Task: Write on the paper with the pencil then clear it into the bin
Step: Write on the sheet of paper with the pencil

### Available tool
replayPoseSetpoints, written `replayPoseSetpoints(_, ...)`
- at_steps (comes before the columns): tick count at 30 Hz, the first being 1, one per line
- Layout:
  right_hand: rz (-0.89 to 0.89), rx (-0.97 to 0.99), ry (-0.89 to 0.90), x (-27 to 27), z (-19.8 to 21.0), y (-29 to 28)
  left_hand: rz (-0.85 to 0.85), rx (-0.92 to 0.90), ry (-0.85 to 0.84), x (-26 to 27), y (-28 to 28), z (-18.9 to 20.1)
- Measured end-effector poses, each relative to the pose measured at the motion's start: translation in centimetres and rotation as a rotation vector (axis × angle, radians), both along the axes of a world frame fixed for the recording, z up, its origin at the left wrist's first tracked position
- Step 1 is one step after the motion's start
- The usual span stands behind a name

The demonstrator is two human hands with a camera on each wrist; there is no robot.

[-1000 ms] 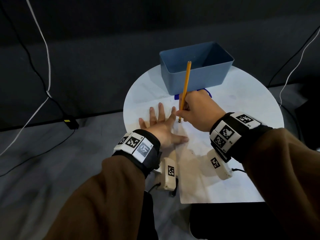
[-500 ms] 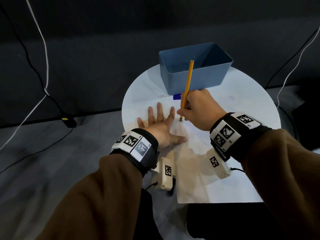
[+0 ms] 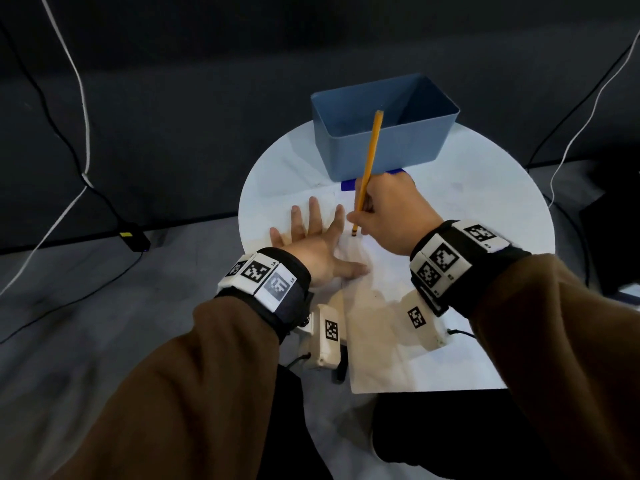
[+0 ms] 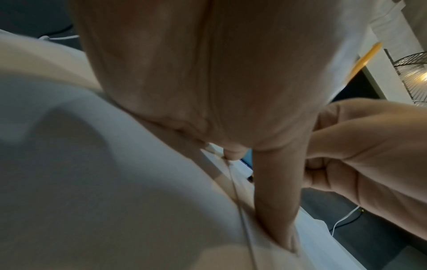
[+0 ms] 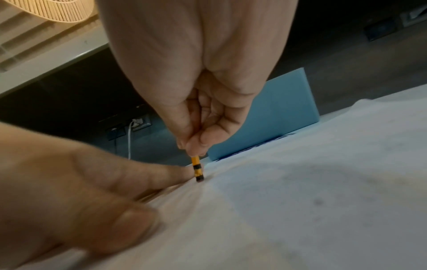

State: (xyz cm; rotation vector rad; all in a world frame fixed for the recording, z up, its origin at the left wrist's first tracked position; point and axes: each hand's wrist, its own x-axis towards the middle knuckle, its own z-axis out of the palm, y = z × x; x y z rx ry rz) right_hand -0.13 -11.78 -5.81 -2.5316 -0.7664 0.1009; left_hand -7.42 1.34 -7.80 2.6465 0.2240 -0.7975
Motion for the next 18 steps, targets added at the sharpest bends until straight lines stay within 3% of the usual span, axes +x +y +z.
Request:
replayPoseSetpoints(13, -0.094, 0.035, 0.036, 0.5, 0.1, -0.6, 0.007, -0.006, -0.006, -0.1, 0.2, 0.0)
replayPoseSetpoints(18, -0.006, 0.053, 0.039, -0.4, 0.1, 0.3, 0.000, 0.012, 0.007, 0.1, 0.0, 0.0)
